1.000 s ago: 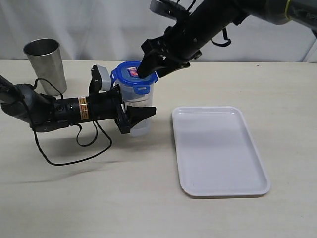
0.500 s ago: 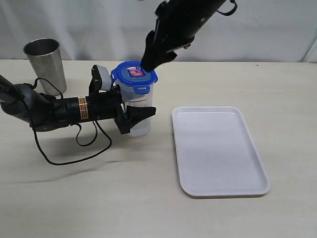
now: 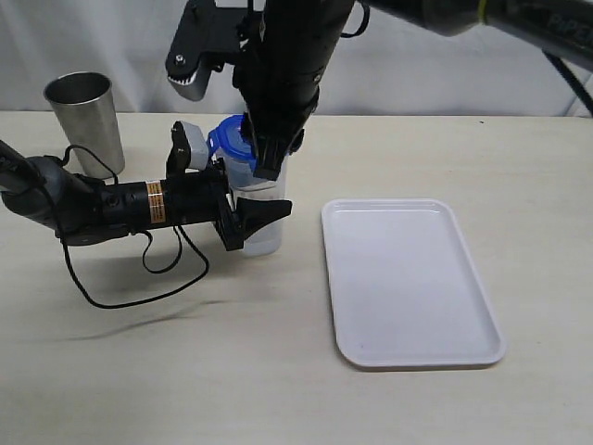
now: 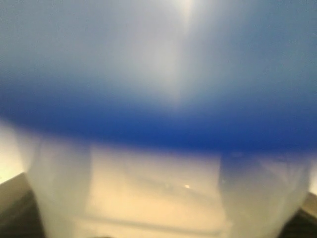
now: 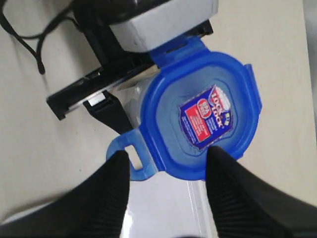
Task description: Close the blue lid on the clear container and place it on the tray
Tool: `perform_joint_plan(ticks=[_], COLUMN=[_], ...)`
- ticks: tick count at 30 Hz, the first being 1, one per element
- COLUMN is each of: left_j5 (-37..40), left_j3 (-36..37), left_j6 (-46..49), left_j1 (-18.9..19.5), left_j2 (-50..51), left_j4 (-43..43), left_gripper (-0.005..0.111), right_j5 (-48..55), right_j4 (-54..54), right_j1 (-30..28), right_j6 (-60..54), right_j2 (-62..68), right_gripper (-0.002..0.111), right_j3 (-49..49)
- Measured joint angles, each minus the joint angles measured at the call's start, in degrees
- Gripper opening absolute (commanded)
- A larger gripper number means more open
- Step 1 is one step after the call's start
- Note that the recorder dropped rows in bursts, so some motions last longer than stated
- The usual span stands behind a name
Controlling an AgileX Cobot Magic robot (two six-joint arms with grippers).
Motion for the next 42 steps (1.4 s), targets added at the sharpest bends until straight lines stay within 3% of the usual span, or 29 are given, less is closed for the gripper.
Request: perform_joint_plan(ticks=[22,29,34,42], left_j5=[0.23,0.68,1.41,1.90], left_j3=[0.00,0.00,-0.26,-0.26], left_j6=[-0.14,-0.14,-0.29,-0.38], left_j1=[0.00,0.00,0.11,0.19], left_j2=[0.00,0.00,0.00,0.00], left_j4=[-0.11,-0.79,-1.87,-2.92], left_gripper=[0.000,0.000,0.000,0.000], right_j5=[-1.65,-8.34,-16.12,-21.38], right_j4=[-2.80,-9.21,-12.49,-14.46], right_j1=[0.11,1.54,1.77,1.77], right_j6=[-4.14,-7.57,-8.03,-8.33], right_j2=[4.92,3.84,2.82,2.24], right_gripper=[0.046,0.046,0.032,0.031], right_j3=[0.52,7.19,12.09,15.03])
